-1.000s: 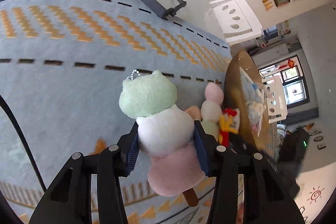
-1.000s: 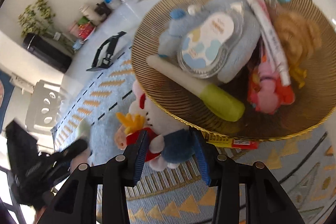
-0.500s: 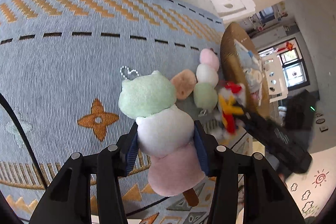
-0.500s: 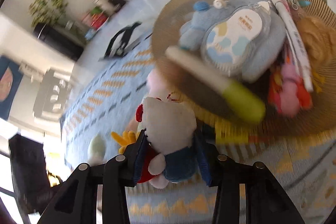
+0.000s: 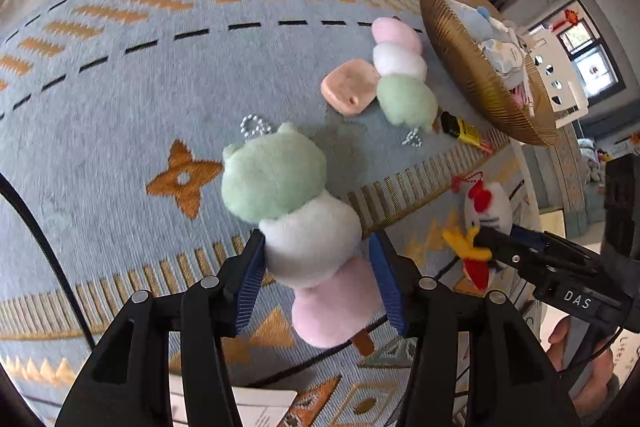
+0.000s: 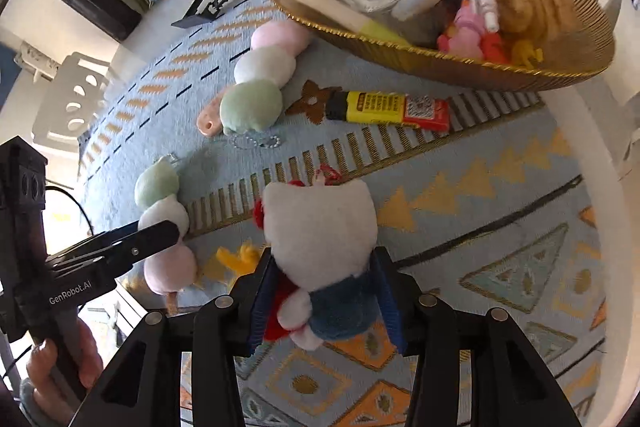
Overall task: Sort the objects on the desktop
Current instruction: 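Grasp the green-white-pink plush keychain with the left tool while the right tool grasps the white cat plush, then carry both plush toys over the gold bowl and open both tools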
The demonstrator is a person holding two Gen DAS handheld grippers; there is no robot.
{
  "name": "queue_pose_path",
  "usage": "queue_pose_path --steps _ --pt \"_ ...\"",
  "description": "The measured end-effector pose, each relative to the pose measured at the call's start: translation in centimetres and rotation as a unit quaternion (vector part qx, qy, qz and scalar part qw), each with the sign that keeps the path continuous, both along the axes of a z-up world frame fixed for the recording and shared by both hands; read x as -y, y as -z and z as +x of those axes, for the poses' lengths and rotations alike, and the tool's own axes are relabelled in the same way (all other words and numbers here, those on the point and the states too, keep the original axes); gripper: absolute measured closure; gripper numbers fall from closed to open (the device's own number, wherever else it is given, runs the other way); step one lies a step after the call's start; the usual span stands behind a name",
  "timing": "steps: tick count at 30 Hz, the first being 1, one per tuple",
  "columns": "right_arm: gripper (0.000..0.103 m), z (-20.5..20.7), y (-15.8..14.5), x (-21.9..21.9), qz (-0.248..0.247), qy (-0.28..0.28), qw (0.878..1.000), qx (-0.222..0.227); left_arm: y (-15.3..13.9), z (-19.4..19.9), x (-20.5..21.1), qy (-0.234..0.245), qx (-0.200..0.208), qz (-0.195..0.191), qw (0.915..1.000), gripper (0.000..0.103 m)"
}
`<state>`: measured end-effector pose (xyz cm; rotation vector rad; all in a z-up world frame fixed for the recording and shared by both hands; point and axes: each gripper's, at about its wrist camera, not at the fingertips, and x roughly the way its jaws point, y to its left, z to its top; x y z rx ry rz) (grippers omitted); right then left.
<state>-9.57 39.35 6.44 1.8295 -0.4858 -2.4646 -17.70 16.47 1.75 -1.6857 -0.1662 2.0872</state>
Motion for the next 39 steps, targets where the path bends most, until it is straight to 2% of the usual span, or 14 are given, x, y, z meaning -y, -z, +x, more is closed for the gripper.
queue_pose_path --steps 2,3,4,6,11,12,14,15,17,23,27,34,39 --pt "0.056 0.3 0.3 0.2 0.001 -0.002 1.0 0.004 0.0 0.3 0.0 -0.005 -0.013 0.001 0.9999 0.052" --pt "0.056 0.3 0.5 0.2 -0.001 0.0 1.0 0.007 0.1 0.6 -0.2 -0.005 -0.02 0.001 0.9998 0.047" --pt "0.056 0.0 0.7 0.3 -0.006 0.001 1.0 0.01 0.2 0.5 -0.6 -0.004 -0.029 0.003 0.9996 0.037" --pt "0.055 -0.4 1.2 0.5 -0.013 0.005 1.0 0.015 0.3 1.0 -1.5 0.001 -0.042 -0.002 0.9991 0.029" --pt "0.055 -0.8 1.3 0.6 -0.012 0.014 1.0 0.0 0.3 2.0 -2.8 0.014 -0.088 -0.037 0.9953 0.026" --pt "0.055 -0.8 1.2 0.7 -0.013 0.014 1.0 -0.003 0.3 2.2 -2.8 0.014 -0.098 -0.039 0.9943 0.027" --pt "0.055 -0.5 1.0 0.7 -0.011 0.012 1.0 -0.012 0.1 2.6 -2.6 0.011 -0.115 -0.047 0.9922 0.042" --pt "0.056 -0.3 0.7 0.7 -0.006 0.01 1.0 -0.019 0.0 2.5 -2.4 0.01 -0.12 -0.048 0.9916 0.061" --pt "0.058 0.1 -0.1 0.8 0.001 0.007 1.0 -0.029 -0.4 2.4 -1.5 0.005 -0.114 -0.033 0.9929 0.061" --pt "0.058 0.7 -3.6 1.2 0.031 -0.005 0.998 -0.058 -4.4 2.6 -1.7 0.013 -0.158 -0.022 0.9871 0.061" --pt "0.058 1.3 -7.1 1.0 0.042 -0.008 0.995 -0.094 -7.2 2.5 -2.8 0.026 -0.181 -0.008 0.9832 0.061" --pt "0.058 1.4 -14.2 -2.4 0.057 0.022 0.983 -0.172 -12.6 1.0 -7.5 0.067 -0.236 0.019 0.9693 0.061" --pt "0.058 -1.0 -18.2 -6.5 0.086 0.055 0.971 -0.217 -15.5 -1.7 -11.3 0.088 -0.26 0.043 0.9607 0.061"
